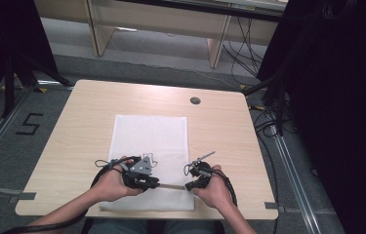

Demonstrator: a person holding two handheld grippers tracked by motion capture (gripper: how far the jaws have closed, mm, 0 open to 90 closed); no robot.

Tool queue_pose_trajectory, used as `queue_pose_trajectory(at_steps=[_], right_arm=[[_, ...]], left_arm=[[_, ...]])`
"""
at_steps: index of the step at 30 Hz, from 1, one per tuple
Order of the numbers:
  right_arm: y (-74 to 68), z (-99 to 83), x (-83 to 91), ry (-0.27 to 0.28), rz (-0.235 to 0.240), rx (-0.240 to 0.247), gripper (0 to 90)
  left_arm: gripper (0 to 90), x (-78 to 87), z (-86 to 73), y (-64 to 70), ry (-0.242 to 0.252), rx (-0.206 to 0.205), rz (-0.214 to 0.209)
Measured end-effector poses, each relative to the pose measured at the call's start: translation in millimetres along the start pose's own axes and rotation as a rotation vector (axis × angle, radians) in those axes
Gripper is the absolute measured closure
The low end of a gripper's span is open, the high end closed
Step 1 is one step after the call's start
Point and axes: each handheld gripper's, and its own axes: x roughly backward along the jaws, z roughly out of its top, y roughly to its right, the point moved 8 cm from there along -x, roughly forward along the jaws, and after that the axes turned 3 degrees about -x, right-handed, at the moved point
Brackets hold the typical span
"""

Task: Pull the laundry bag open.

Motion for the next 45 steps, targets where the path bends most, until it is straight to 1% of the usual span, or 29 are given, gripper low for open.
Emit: queue_pose_trajectory(at_steps=[6, 7, 9, 10, 12, 13, 14, 16, 17, 18, 22, 23, 24, 27, 28, 29, 30, 32, 33, 35, 36, 37, 38, 39, 40, 41, 42, 44, 45], right_arm=[[-0.2, -0.1, -0.1, 0.002, -0.001, -0.001, 90.0], [0.1, -0.1, 0.0, 0.002, -0.004, -0.001, 90.0], [0.1, -0.1, 0.0, 0.003, 0.000, 0.000, 90.0], [0.0, -0.1, 0.0, 0.003, 0.001, -0.001, 90.0], [0.0, -0.1, 0.0, 0.002, 0.000, 0.000, 90.0], [0.0, -0.1, 0.0, 0.003, 0.000, 0.000, 90.0], [0.0, -0.1, 0.0, 0.002, 0.000, 0.000, 90.0], [0.0, -0.1, 0.0, 0.002, 0.000, -0.001, 90.0], [0.0, -0.1, 0.0, 0.002, -0.003, -0.001, 90.0], [0.1, -0.1, -0.1, 0.003, -0.006, 0.000, 90.0], [-1.4, -0.8, 1.0, -0.003, -0.013, -0.014, 90.0], [-1.5, -0.8, 1.0, -0.004, -0.013, -0.015, 90.0], [-1.4, -0.7, 1.0, -0.004, -0.014, -0.015, 90.0], [-0.8, -0.6, 0.6, -0.002, -0.014, -0.015, 90.0], [-0.8, -0.6, 0.5, -0.002, -0.013, -0.018, 90.0], [-0.8, -0.8, 0.6, -0.005, -0.011, -0.018, 90.0], [-0.8, -0.7, 0.6, -0.005, -0.010, -0.019, 90.0], [-0.8, -0.7, 0.5, -0.004, -0.010, -0.019, 90.0], [-0.7, -0.7, 0.6, -0.004, -0.010, -0.019, 90.0], [-0.8, -0.8, 0.7, -0.004, -0.008, -0.019, 90.0], [-0.7, -0.7, 0.6, -0.005, -0.011, -0.020, 90.0], [-0.8, -0.7, 0.6, -0.007, -0.010, -0.018, 90.0], [-0.7, -0.7, 0.6, -0.006, -0.011, -0.017, 90.0], [-0.8, -0.6, 0.6, -0.003, -0.011, -0.019, 90.0], [-0.8, -0.8, 0.7, -0.004, -0.008, -0.018, 90.0], [-0.8, -0.7, 0.6, -0.002, -0.007, -0.020, 90.0], [-0.9, -0.7, 0.6, -0.003, -0.007, -0.019, 90.0], [-1.0, -0.5, 0.7, -0.003, -0.010, -0.015, 90.0], [-0.9, -0.5, 0.6, -0.003, -0.009, -0.016, 90.0]], left_arm=[[81.8, 1.7, -0.5, -1.3, -0.003, 0.000, -0.001], [81.8, 2.1, -0.8, -1.9, -0.009, -0.008, 0.006], [81.9, 1.9, 0.2, -0.5, 0.012, 0.010, 0.000], [81.8, 2.9, -1.7, -1.3, -0.006, -0.006, 0.006], [81.8, 2.8, -1.1, -0.3, 0.010, 0.015, 0.000], [81.8, 2.5, -1.1, -0.3, 0.010, 0.014, -0.001], [81.8, 2.7, -0.9, -0.9, 0.008, 0.000, -0.001], [81.8, 2.7, -0.8, -0.4, 0.011, 0.010, -0.001], [81.8, 2.8, -0.8, -1.4, 0.008, -0.009, -0.001], [81.8, 3.2, -1.5, -1.7, -0.001, -0.013, 0.001], [81.8, 3.2, -1.6, -1.6, 0.001, -0.016, -0.003], [81.8, 3.1, -2.0, -0.8, 0.000, -0.003, -0.003], [81.9, 3.2, -1.7, -1.8, 0.000, -0.019, -0.003], [81.9, 3.2, -1.5, -1.8, 0.002, -0.016, -0.004], [81.8, 3.4, -2.0, -1.2, -0.001, -0.003, -0.003], [81.8, 4.1, -2.6, -1.9, -0.005, -0.007, 0.001], [81.9, 3.4, -1.1, -1.0, 0.016, 0.018, -0.006], [81.8, 5.1, -2.2, -2.7, -0.003, -0.006, 0.002], [81.9, 4.4, -1.9, -1.9, 0.011, 0.013, 0.001], [81.8, 4.2, -3.5, -1.0, 0.006, 0.015, -0.004], [81.8, 5.0, -4.4, -2.0, -0.002, 0.001, 0.002], [81.9, 6.1, -4.4, -2.2, -0.001, 0.010, -0.002], [81.8, 7.3, -4.6, -3.2, -0.004, 0.005, 0.004], [81.8, 8.7, -4.8, -4.5, 0.000, 0.009, 0.006], [81.8, 9.1, -4.3, -4.2, 0.016, 0.027, -0.001], [81.8, 8.7, -4.9, -3.6, 0.017, 0.032, -0.003], [81.9, 8.5, -6.1, -4.3, 0.001, 0.005, 0.002], [81.9, 8.7, -6.3, -3.6, -0.002, 0.004, 0.003], [81.9, 8.6, -5.4, -2.9, 0.008, 0.017, 0.001]])
